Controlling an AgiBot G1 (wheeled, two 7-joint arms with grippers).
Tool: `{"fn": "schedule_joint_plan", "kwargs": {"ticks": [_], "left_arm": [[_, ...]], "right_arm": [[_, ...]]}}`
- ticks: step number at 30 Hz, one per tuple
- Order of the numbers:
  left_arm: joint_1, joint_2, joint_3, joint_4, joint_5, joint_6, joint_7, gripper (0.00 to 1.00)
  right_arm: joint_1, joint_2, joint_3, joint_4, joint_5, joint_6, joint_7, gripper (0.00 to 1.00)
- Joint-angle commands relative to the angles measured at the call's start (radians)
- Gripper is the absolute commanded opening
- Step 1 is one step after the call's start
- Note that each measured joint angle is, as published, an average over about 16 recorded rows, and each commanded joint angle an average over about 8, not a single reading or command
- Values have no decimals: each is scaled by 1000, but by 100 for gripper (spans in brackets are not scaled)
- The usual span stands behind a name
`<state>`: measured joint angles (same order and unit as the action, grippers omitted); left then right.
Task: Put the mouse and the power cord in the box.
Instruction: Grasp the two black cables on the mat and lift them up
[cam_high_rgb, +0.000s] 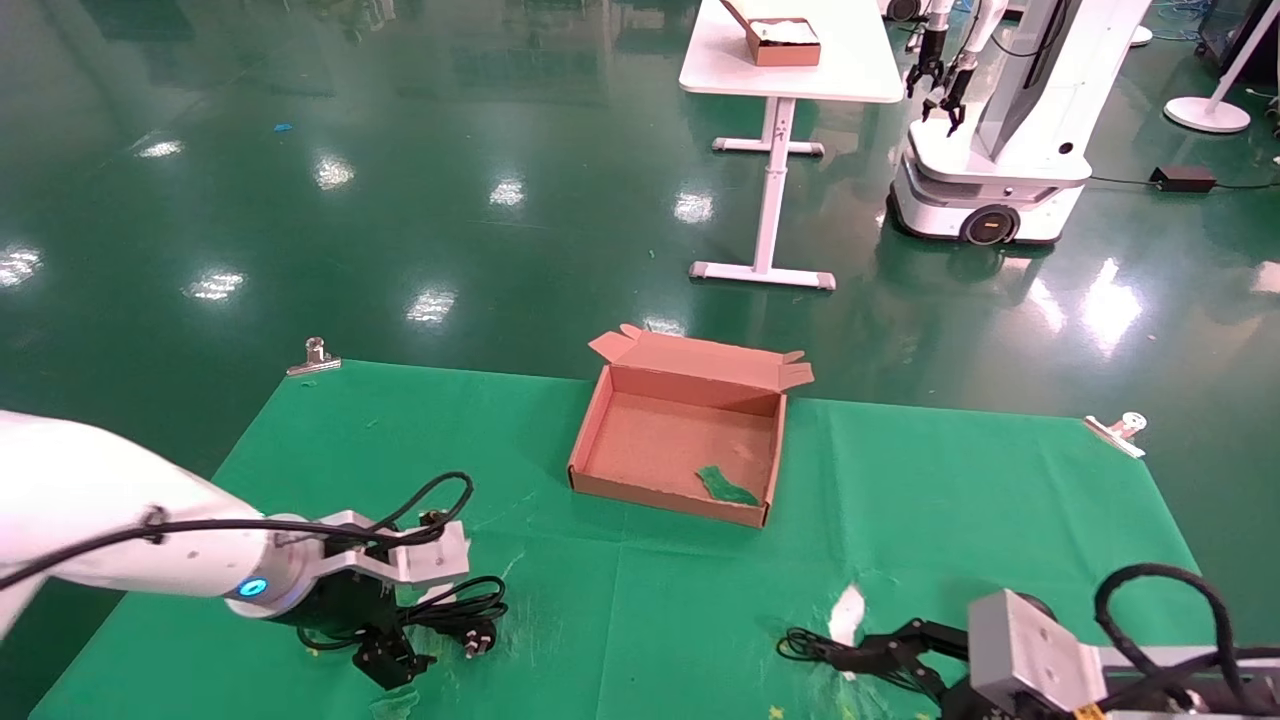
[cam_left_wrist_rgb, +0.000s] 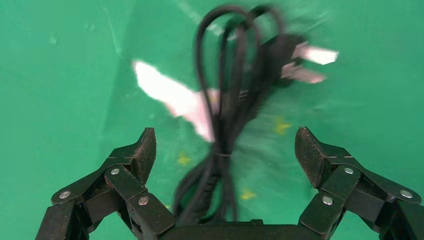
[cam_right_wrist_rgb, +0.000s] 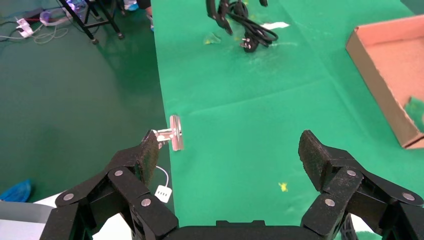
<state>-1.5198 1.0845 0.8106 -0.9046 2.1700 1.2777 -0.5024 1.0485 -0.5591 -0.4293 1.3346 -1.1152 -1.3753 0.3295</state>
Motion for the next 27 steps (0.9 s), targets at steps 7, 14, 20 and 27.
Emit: {"fn": "schedule_joint_plan", "kwargs": {"ticks": [7, 14, 20, 27], "left_arm": [[-29, 67, 25, 141, 68, -75, 23, 100], [-42, 92, 30, 203, 79, -99, 42, 100], [-47, 98, 30, 222, 75, -107, 58, 100], [-50, 102, 29, 236, 73, -110, 67, 100]], "right_arm": [[4, -4, -1, -2, 7, -3, 10, 100], [6, -1, -11, -2, -15, -5, 22, 100], [108, -26, -97, -5, -233, -29, 153, 100], [324, -187, -241, -115, -584, -86, 262, 100]]}}
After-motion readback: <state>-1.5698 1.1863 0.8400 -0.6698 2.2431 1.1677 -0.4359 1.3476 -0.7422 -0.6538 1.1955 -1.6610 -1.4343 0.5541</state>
